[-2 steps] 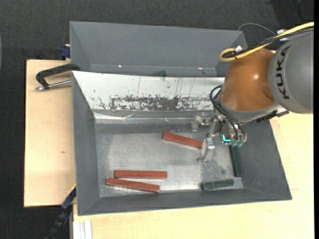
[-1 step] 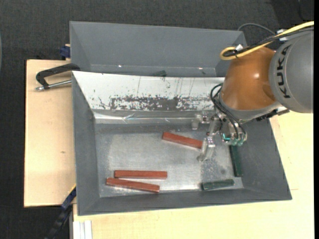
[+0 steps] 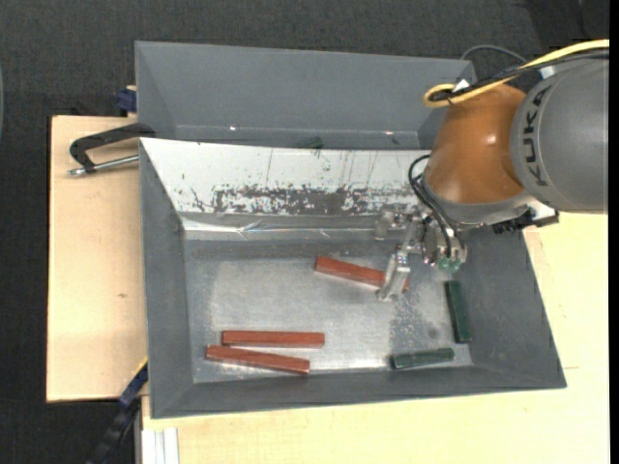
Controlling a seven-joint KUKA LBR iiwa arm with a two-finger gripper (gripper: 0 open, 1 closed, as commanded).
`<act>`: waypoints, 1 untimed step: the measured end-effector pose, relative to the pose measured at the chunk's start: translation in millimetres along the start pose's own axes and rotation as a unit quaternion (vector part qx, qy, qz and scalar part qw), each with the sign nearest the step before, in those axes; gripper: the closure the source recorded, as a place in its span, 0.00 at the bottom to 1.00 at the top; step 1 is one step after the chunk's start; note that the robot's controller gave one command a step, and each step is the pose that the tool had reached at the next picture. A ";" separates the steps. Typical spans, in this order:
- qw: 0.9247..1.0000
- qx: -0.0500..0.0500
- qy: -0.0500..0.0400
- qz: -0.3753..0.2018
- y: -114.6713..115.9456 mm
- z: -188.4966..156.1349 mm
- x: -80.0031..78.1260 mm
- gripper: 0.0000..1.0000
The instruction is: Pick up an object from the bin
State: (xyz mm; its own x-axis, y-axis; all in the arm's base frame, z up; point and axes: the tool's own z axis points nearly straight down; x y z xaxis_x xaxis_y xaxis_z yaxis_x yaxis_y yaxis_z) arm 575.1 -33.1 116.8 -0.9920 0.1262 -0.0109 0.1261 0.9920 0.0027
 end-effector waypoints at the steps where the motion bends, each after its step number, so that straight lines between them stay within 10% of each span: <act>1: 1.000 0.001 0.005 0.024 2.6 44.0 -9.1 1.00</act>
Offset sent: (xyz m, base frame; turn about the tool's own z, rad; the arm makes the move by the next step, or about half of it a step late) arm 0.0000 0.0000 0.0000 0.0000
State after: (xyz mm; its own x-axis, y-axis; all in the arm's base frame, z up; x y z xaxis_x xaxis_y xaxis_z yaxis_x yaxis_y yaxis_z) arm 584.9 -31.6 72.8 -0.9848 0.1740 -0.0005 0.1740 0.9848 0.0011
